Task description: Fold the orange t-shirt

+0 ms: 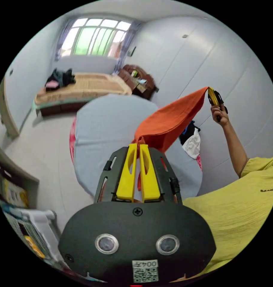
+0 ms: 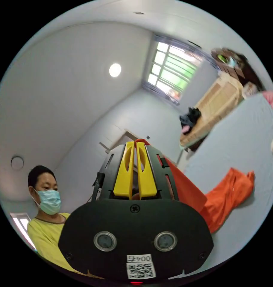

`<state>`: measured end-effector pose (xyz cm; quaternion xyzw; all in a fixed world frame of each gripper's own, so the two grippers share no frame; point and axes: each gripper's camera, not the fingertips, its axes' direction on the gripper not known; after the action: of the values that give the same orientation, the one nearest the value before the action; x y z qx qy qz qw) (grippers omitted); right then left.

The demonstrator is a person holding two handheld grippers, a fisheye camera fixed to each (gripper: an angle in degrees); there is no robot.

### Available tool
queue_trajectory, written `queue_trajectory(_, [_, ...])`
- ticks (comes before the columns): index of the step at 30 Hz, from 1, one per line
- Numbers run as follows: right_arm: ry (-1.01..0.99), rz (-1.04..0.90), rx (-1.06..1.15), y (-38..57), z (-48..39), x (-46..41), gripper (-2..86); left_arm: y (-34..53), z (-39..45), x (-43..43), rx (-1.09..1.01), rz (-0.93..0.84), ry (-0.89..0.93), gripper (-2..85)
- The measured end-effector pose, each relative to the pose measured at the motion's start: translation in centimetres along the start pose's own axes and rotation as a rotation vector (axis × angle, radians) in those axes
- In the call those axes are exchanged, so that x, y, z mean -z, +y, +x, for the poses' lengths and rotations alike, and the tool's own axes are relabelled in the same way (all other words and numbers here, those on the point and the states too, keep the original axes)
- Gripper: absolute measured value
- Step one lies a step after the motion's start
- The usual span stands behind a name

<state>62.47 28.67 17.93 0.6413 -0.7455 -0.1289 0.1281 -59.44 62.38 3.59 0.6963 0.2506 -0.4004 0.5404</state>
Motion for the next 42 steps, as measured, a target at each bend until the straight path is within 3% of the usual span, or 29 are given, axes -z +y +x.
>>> queue_trajectory(3, [0.005,0.059,0.179,-5.4,-10.9,4.0,-0.8,-5.0,5.9,5.3,-0.181,0.107,-0.052,1.6])
queue_trajectory(8, [0.06,0.189,0.367,-9.8,-24.5,11.3,-0.8,-8.1,12.9,11.8,-0.307,0.249,-0.144,1.5])
queue_trajectory(12, [0.085,0.228,0.428,-11.2,-29.7,14.7,-0.8,-8.4,16.1,17.4,-0.299,0.431,-0.108,1.4])
queue_trajectory(17, [0.144,0.182,0.498,-11.8,-33.5,15.4,-0.9,-8.2,19.0,18.8,-0.319,0.491,-0.14,1.4])
queue_trajectory(22, [0.161,0.169,0.478,-11.0,-32.2,15.4,-0.8,-5.9,20.0,14.6,-0.303,0.44,-0.133,1.5])
queue_trajectory(32, [0.295,0.082,0.332,-5.9,-23.1,15.4,-0.8,4.6,19.3,1.2,-0.245,0.34,0.101,1.5])
queue_trajectory(37, [0.352,-0.067,0.116,-2.5,-12.2,11.1,-0.7,10.6,21.8,-12.5,-0.265,0.088,0.345,1.6])
queue_trajectory(42, [0.399,-0.256,-0.065,2.8,-1.0,3.2,-0.5,19.8,28.9,-32.0,-0.374,-0.333,0.466,2.6])
